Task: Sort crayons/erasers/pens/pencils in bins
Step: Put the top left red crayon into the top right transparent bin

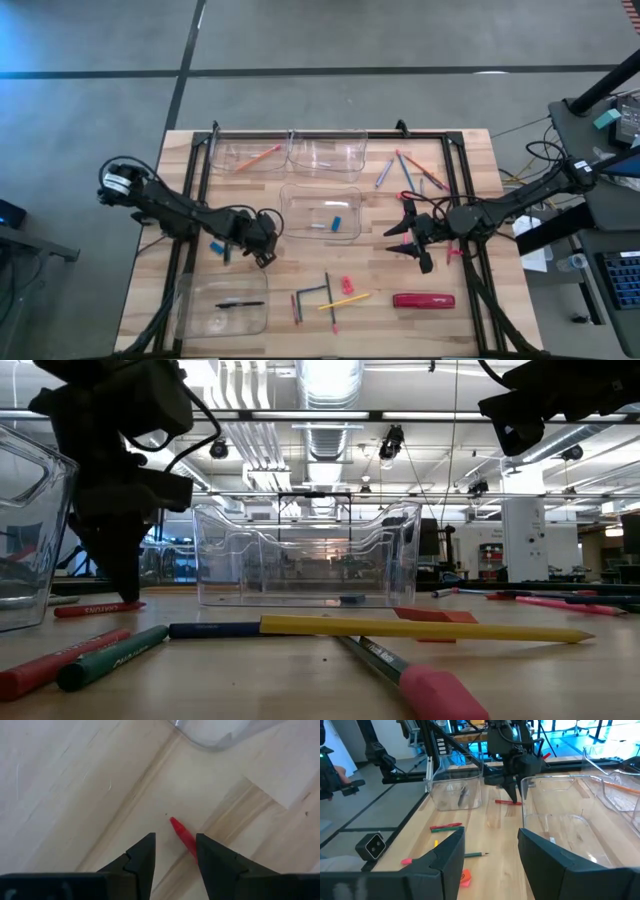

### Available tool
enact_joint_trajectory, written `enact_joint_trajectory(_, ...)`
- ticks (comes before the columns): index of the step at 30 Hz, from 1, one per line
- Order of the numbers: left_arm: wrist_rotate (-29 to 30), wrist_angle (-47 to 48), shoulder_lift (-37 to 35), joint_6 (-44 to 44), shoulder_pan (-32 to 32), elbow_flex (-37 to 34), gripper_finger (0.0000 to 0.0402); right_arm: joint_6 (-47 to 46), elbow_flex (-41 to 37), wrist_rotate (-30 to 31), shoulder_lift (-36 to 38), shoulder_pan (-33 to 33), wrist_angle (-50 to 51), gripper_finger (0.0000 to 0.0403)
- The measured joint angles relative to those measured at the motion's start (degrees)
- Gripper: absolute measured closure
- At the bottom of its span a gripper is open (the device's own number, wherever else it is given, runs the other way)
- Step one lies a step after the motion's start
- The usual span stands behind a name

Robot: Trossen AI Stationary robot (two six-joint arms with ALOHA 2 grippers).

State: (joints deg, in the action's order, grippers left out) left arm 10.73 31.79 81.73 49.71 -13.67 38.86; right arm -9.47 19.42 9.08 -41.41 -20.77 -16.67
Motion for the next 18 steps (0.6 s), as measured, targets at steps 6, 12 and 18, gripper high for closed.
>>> enact_joint_trajectory(6,-1.01,-4.64,-0.19,0.78,1.02,-3.31,0.0277,-0.02,0.0,0.0,0.0,-0.01,-0.11,0.0229)
enact_joint_trajectory(12,-1.05,-5.04,-0.18,0.92,1.26,-4.34,0.0287,0.0,0.0,0.0,0.0,-0.01,-0.08,0.0229)
enact_joint_trajectory(18,-0.89,-4.59,-0.13,1.03,1.81,-4.64,0.035,0.0,0.0,0.0,0.0,-0.01,-0.09,0.0229)
